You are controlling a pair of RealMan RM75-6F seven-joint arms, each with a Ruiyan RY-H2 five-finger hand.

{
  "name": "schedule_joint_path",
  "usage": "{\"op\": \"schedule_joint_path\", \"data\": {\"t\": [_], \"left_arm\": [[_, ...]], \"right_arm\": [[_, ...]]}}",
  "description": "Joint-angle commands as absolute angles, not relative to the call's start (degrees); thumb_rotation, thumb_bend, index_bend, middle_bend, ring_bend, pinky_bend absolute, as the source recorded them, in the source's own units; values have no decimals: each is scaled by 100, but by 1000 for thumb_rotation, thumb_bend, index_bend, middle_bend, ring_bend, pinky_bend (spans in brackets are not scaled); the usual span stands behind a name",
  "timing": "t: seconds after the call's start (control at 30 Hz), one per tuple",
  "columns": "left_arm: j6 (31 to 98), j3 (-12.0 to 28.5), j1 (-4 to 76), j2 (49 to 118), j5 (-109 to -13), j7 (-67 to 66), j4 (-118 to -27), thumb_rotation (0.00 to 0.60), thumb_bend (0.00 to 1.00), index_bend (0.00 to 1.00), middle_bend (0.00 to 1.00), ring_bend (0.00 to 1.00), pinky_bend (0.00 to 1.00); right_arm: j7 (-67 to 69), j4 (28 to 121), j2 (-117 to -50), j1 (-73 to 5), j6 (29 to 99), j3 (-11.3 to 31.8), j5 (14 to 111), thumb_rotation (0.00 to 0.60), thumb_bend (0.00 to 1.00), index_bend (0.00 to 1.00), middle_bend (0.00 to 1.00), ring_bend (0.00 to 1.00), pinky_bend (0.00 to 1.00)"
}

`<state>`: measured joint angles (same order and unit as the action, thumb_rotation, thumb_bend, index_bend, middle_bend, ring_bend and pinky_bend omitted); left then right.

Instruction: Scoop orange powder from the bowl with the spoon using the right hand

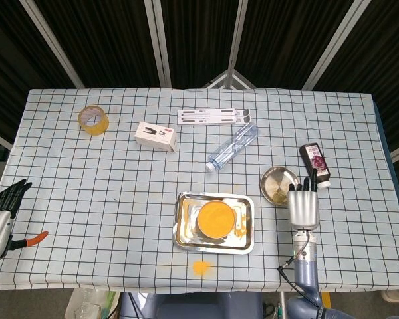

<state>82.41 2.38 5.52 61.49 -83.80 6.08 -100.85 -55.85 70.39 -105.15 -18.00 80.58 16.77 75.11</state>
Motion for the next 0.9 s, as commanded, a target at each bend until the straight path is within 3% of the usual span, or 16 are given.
{"op": "schedule_joint_path", "data": {"t": [0.03, 0.27, 0.53, 0.9], "left_arm": [[8237, 239, 550, 6146, -8366, 618, -10088, 600, 0, 0, 0, 0, 0], [8208, 247, 563, 6153, -8336, 601, -10087, 600, 0, 0, 0, 0, 0], [8196, 248, 568, 6163, -8325, 574, -10095, 600, 0, 0, 0, 0, 0], [8206, 244, 569, 6179, -8336, 523, -10098, 600, 0, 0, 0, 0, 0]], "right_arm": [[-5464, 6885, -10657, -1902, 8075, 1796, 7372, 600, 588, 608, 575, 272, 0], [-5192, 6656, -10831, -2009, 8096, 1979, 7083, 600, 588, 591, 573, 267, 0], [-5209, 6714, -10725, -2020, 8171, 1999, 6869, 600, 588, 337, 375, 112, 0], [-5316, 7073, -10467, -1915, 8334, 1876, 6792, 600, 588, 256, 312, 63, 0]]}}
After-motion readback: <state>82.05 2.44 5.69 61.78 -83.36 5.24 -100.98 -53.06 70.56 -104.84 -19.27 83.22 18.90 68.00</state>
